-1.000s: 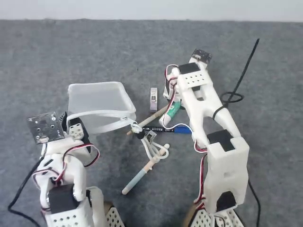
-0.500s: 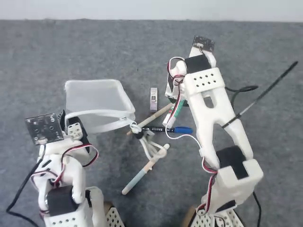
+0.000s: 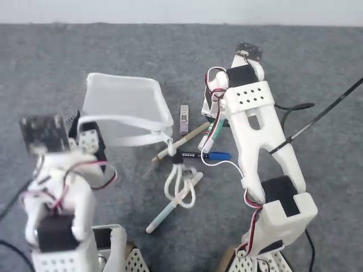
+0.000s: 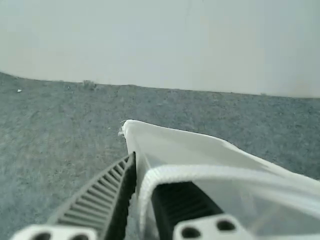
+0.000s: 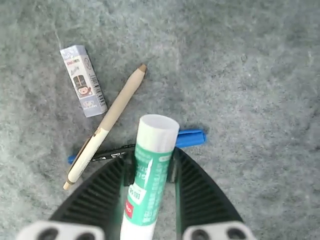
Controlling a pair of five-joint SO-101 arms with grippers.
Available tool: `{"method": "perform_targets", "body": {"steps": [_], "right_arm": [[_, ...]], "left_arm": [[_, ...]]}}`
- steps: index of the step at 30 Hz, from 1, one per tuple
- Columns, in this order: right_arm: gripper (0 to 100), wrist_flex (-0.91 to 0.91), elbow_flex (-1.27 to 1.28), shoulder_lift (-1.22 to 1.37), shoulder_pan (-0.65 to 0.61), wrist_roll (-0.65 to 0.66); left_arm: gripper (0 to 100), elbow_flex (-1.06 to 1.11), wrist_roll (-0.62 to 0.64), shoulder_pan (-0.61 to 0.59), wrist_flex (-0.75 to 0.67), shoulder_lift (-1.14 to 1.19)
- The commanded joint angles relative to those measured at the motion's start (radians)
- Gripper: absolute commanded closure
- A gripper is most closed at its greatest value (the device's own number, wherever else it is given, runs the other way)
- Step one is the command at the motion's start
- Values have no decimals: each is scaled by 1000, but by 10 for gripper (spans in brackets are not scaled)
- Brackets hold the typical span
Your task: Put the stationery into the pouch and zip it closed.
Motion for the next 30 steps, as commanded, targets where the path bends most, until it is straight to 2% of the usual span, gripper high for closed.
{"method": "perform_targets", "body": {"steps": [1,8,12,20,25,30], "right_arm": [[993,4,-57,-74,16,15],[993,7,-57,-84,22,18],[993,-1,-64,-87,27,18],[993,-8,-130,-263,19,15],[993,-177,-141,-387,18,15],[993,-334,-140,-463,-51,20]], "left_arm": [[987,-277,0,6,84,258],[987,-567,48,8,292,603],[987,-601,133,8,319,735],[987,-602,213,6,318,767],[987,-604,358,6,319,770],[987,-604,454,6,319,772]]}}
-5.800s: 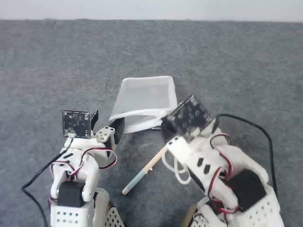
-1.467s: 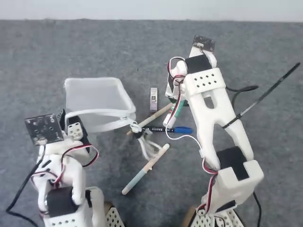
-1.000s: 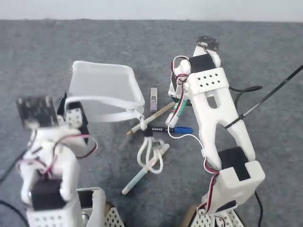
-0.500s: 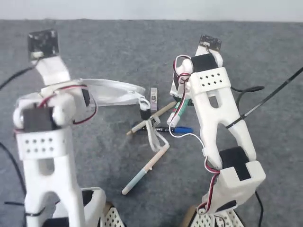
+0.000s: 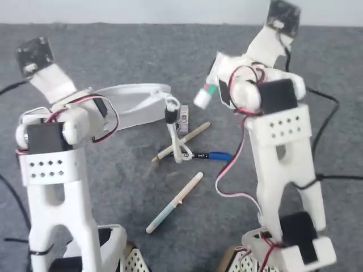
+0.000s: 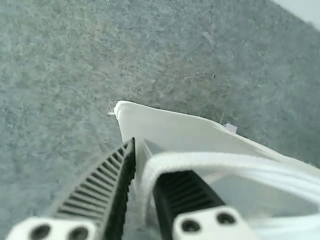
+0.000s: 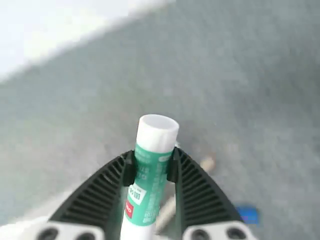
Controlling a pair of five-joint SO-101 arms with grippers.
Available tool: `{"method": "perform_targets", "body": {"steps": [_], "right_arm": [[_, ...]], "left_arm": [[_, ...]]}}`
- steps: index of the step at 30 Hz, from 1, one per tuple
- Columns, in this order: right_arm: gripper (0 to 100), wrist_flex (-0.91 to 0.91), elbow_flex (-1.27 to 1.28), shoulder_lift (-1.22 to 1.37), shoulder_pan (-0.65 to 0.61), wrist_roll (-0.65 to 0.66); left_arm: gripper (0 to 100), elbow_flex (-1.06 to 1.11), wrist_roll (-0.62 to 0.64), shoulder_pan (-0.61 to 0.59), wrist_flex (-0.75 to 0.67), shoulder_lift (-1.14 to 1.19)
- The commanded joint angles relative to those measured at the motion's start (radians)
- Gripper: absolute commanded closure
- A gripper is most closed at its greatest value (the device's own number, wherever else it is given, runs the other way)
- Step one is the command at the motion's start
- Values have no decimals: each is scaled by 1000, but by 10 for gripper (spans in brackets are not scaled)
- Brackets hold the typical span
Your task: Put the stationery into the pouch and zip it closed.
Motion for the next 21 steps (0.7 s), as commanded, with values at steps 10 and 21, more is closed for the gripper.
{"method": "perform_targets", "body": {"steps": [10,21], "right_arm": [[993,-334,-55,-163,-252,250],[993,-243,-54,-257,-358,405]], "left_arm": [[989,-47,89,-5,-8,5],[989,-50,89,-2,-43,2]]}}
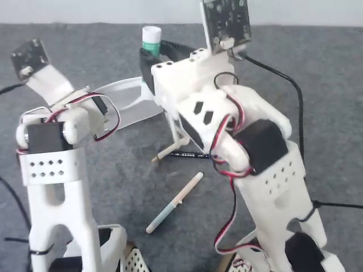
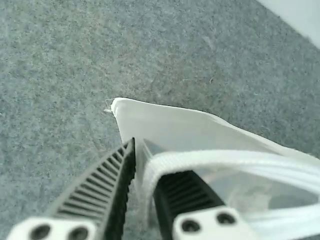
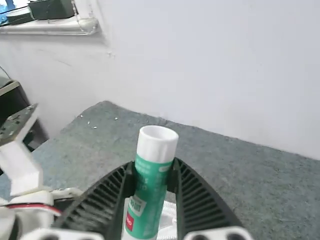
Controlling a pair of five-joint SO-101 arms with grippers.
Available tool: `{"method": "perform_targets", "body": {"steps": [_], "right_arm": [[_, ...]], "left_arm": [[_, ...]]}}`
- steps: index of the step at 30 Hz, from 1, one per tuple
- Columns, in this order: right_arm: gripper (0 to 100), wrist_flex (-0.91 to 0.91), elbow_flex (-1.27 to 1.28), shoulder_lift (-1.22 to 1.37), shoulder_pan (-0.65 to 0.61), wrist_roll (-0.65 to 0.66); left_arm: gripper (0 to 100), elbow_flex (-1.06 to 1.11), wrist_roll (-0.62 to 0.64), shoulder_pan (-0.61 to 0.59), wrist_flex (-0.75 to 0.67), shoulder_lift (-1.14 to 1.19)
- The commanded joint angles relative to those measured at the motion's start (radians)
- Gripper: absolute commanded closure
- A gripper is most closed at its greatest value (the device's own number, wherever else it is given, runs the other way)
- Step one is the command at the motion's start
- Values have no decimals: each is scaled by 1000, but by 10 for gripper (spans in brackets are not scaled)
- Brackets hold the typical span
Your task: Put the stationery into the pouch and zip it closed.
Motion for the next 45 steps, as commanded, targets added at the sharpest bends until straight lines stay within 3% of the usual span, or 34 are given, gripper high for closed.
{"method": "perform_targets", "body": {"steps": [1,8,13,30,36,45], "right_arm": [[993,35,-54,-87,-8,21],[993,59,17,-143,-12,21],[993,-44,176,-232,-13,20],[993,-816,795,-415,-56,34],[993,-1098,968,-414,-61,195],[993,-1287,1083,-386,-61,209]], "left_arm": [[989,-50,20,-2,-44,2],[989,-50,20,0,-48,2],[988,-50,20,2,-48,2],[988,-47,20,3,-57,2],[988,-45,20,5,-57,2],[988,-44,20,5,-57,5]]}}
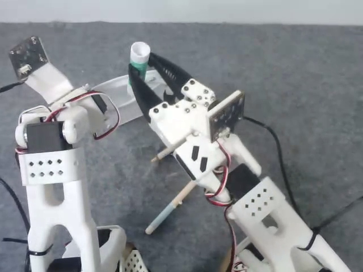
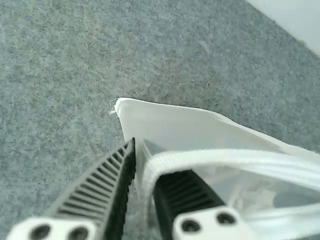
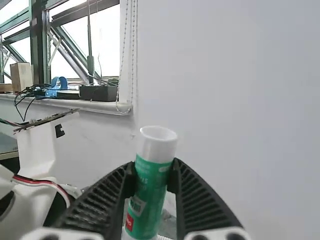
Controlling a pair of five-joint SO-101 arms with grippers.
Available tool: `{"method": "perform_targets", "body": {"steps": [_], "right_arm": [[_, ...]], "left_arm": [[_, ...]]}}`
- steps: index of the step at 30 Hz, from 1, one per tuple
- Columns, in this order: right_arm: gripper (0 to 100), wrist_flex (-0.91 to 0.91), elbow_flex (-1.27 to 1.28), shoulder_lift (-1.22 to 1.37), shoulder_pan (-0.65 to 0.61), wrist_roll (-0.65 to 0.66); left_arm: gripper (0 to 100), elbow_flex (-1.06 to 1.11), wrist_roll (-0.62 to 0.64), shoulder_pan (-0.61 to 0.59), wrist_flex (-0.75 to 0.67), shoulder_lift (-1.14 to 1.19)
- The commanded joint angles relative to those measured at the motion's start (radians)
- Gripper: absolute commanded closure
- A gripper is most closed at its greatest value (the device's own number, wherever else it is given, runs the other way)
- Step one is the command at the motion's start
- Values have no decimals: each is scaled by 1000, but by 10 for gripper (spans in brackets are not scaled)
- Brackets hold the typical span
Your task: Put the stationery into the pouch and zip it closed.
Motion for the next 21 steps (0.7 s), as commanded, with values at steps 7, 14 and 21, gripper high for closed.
{"method": "perform_targets", "body": {"steps": [7,14,21], "right_arm": [[993,-176,0,166,-5,21],[993,-229,74,228,-15,72],[993,-234,164,229,-74,186]], "left_arm": [[988,-42,20,3,-34,8],[988,-42,20,3,-34,8],[988,-42,20,2,-32,8]]}}
